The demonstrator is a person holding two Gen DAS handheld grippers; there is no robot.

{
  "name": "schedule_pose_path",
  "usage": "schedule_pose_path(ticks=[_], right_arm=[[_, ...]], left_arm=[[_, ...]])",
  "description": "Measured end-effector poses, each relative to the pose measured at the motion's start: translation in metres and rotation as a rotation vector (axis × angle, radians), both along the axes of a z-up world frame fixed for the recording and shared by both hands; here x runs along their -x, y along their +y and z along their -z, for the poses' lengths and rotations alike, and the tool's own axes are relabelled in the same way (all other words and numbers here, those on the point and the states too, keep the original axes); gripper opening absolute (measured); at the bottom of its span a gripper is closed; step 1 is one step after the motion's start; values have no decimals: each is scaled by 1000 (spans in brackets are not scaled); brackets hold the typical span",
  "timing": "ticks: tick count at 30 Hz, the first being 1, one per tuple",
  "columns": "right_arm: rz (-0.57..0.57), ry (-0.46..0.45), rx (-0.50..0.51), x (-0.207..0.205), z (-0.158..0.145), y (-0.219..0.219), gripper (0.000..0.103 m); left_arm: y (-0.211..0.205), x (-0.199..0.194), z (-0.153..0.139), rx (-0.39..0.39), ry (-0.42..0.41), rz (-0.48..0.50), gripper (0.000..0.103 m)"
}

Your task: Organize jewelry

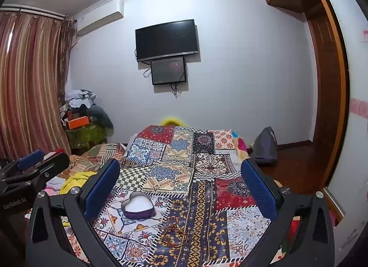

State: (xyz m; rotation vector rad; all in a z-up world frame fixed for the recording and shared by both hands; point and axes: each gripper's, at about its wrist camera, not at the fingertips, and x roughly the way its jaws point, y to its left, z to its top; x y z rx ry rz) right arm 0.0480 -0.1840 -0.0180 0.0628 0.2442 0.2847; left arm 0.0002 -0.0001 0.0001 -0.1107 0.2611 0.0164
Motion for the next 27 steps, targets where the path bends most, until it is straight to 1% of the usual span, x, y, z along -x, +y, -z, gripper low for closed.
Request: schedule_pose_path(ticks=[14, 16, 27], right_arm=[[3, 1, 0, 7, -5, -2, 103], [1, 1, -3, 3, -1, 1, 103], [-2, 6, -5, 2, -1, 0, 103]], left_arm=[[4, 0, 3, -5, -1, 5, 103], [0, 0, 1, -8, 0, 4, 103], [-2, 0, 0, -10, 2, 3, 103]])
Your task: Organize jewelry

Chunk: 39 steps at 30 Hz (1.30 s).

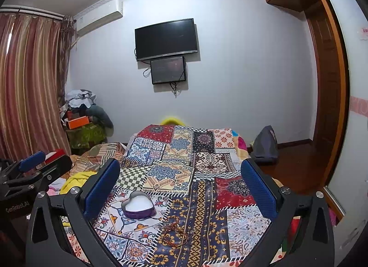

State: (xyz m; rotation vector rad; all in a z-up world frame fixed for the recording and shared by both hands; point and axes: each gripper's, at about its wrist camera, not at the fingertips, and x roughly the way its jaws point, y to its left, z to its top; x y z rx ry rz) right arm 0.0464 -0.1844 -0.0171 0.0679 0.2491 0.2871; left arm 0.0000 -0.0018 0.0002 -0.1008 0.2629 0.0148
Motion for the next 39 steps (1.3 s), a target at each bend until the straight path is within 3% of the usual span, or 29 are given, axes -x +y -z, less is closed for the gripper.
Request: schedule_pose_path(ticks=[39], right_arm=[[3, -9, 6, 1, -3, -1, 103]], left_arm=[[4, -3, 4, 12, 9, 0, 103]])
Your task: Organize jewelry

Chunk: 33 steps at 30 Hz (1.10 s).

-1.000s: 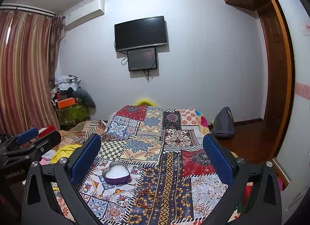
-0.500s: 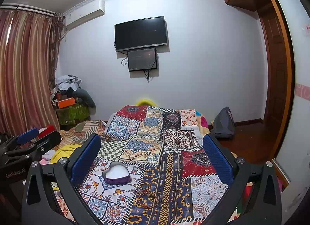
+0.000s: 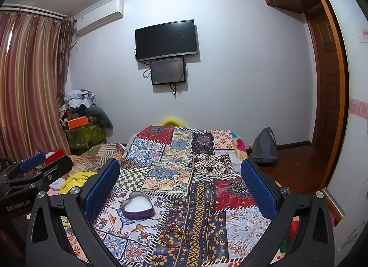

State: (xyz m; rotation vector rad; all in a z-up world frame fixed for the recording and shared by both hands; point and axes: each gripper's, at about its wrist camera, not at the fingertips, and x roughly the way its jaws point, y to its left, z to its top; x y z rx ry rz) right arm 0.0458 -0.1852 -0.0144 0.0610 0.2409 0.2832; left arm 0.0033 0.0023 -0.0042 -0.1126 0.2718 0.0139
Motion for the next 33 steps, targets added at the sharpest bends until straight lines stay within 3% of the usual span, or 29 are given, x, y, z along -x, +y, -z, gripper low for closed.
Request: schedule_pose_path(ticks=[9, 16, 27, 33], right_arm=[[14, 16, 10, -6, 7, 0, 103], [27, 71, 23, -22, 23, -1, 103], [61, 201, 19, -52, 67, -20, 103], [64, 337, 35, -72, 101, -29, 103]], left_arm=[[1, -2, 3, -1, 10, 2, 103], [1, -17, 15, 8, 68, 7, 103], [6, -60, 53, 15, 220, 3, 103], [5, -90, 92, 19, 350, 24, 103]])
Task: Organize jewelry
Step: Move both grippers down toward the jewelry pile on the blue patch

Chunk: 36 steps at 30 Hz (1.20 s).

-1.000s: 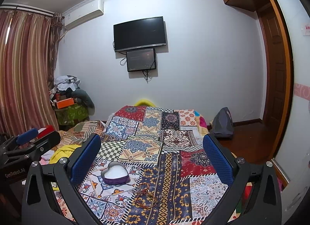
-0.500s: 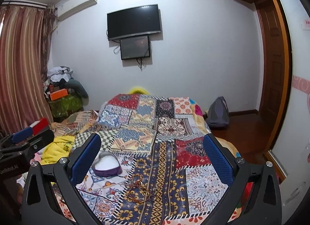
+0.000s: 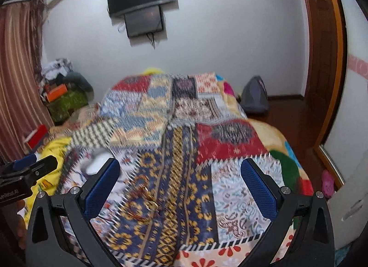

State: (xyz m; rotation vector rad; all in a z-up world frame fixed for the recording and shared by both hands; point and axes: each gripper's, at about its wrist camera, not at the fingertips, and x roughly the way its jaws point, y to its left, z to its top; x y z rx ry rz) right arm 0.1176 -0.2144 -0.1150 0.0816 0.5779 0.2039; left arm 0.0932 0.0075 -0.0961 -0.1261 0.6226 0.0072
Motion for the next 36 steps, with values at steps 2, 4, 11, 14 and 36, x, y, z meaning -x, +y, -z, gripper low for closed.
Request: schedule_pose_path(ticks=[2, 4, 11, 14, 36], right_arm=[[-4, 29, 19, -4, 9, 0, 103], [-15, 69, 41, -8, 19, -1, 103], [-60, 143, 106, -19, 44, 6, 103], [-91, 170, 94, -23, 52, 7, 103], [-284, 303, 6, -33, 82, 26, 52]], left_arm=[[-1, -10, 15, 4, 50, 9, 103], [-2, -20, 32, 9, 101, 23, 103], [-11, -41, 80, 34, 248, 96, 99], [-17, -47, 96, 49, 303, 138, 89], [-51, -90, 138, 191, 417, 300, 17]])
